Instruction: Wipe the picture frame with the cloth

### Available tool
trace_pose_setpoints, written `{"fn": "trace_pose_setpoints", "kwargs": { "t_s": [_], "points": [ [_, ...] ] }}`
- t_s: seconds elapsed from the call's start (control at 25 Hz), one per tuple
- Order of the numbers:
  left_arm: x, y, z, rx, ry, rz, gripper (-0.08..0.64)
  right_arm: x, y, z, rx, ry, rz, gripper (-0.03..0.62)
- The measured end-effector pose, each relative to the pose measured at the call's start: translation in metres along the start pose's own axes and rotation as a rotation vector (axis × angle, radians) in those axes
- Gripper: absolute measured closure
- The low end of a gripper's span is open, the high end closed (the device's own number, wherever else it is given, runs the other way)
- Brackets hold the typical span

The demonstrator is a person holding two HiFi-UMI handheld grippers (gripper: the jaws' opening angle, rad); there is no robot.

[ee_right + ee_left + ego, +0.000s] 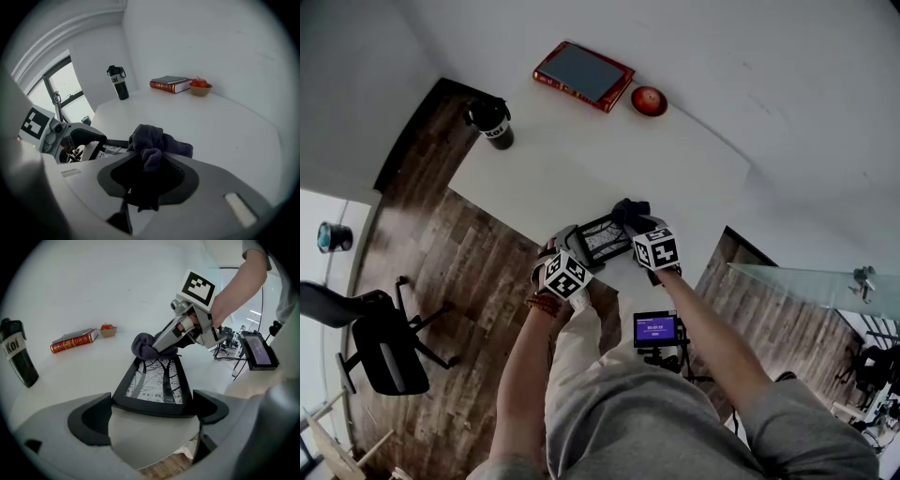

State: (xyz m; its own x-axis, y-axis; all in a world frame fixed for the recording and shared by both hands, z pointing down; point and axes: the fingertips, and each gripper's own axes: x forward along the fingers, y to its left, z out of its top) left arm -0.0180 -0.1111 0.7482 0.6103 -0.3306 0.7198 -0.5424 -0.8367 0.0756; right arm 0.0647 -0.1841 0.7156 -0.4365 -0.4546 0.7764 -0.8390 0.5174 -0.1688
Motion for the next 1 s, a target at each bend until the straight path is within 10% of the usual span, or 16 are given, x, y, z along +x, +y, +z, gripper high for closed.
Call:
{"fn": "trace_pose_setpoints", "kwargs": {
  "t_s": [0.6,1.0],
  "points": [
    [0.001,0.000,0.000,0.000,0.001,0.001,0.020,0.010,0.049,-0.013,-0.063,0.076,0.091,0.472],
    [0.001,0.000,0.000,0.001,0.002,0.002,0.020,0.018,0.089,-0.009,0.093,0.084,0.255,0.476]
  ]
}}
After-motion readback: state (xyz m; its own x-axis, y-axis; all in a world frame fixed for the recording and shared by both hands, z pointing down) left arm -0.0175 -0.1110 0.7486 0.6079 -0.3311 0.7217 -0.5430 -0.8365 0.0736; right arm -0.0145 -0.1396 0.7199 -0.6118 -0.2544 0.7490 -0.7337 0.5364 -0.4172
